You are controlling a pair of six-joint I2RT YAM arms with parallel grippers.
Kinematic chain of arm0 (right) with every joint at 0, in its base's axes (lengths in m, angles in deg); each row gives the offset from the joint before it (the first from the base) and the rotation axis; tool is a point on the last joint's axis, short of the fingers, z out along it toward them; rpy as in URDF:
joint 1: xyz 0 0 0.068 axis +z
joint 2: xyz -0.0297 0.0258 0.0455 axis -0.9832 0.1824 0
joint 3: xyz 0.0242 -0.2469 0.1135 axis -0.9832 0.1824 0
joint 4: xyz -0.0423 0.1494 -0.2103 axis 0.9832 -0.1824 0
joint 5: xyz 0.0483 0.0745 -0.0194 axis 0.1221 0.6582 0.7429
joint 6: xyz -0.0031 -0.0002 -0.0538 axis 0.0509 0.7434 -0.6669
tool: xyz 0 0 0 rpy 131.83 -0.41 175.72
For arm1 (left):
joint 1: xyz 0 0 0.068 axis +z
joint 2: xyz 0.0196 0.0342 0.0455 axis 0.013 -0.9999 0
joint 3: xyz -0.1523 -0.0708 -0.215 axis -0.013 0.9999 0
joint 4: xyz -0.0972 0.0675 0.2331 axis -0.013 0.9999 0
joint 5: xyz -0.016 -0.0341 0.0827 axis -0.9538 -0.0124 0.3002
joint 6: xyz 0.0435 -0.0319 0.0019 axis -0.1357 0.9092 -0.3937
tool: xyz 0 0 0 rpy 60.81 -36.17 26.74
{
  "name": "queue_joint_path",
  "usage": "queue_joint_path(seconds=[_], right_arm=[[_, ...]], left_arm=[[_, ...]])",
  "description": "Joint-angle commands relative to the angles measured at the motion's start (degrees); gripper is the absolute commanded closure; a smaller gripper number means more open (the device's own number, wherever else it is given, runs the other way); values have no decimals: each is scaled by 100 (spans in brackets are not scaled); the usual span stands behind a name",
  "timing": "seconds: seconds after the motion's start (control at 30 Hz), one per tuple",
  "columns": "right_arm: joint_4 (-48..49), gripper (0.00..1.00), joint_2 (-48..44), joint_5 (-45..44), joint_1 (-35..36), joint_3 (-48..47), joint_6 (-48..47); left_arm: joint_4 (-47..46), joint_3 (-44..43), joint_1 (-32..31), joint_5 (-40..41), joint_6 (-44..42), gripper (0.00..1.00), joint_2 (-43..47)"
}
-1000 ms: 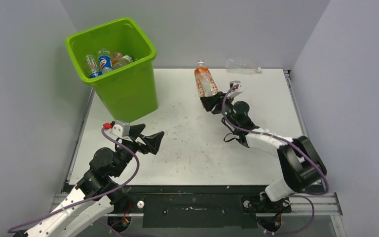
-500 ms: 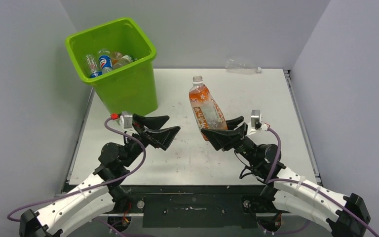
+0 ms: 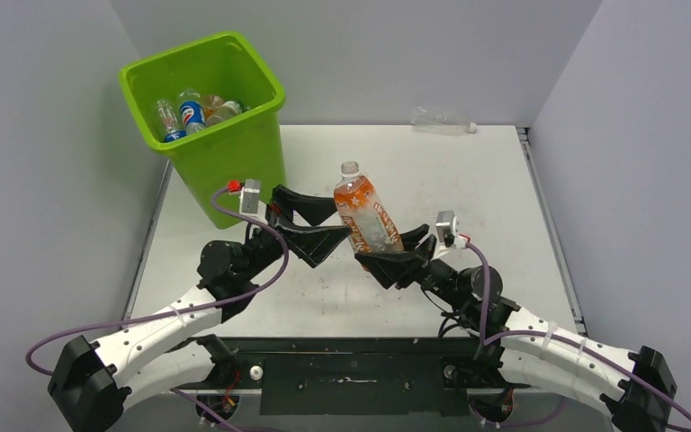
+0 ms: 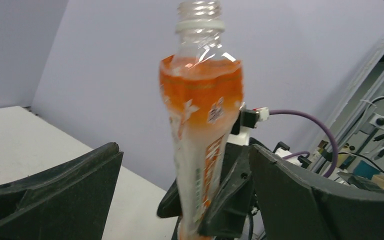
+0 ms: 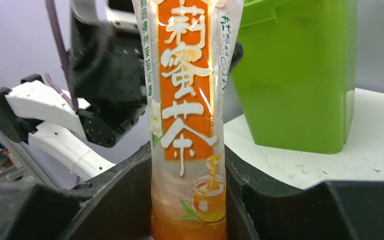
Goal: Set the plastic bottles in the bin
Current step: Place the plastic bottle in the trash bin.
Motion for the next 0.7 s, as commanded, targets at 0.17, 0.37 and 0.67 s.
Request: queue_joint_path(seconds=[0.17,0.37,0.67], right_arm=[[-191,73,157,-283,205,-229,-503],[-381,70,272,-206,304,-338,-604],[-2354,4,37,30,315,-1181,-970]], left_arm=[[-743,-448,-229,-466,127,13,-137],[-297,-525,-357,-491,-208,61,-57],[1027,-727,-357,-599,-1222,100,441]])
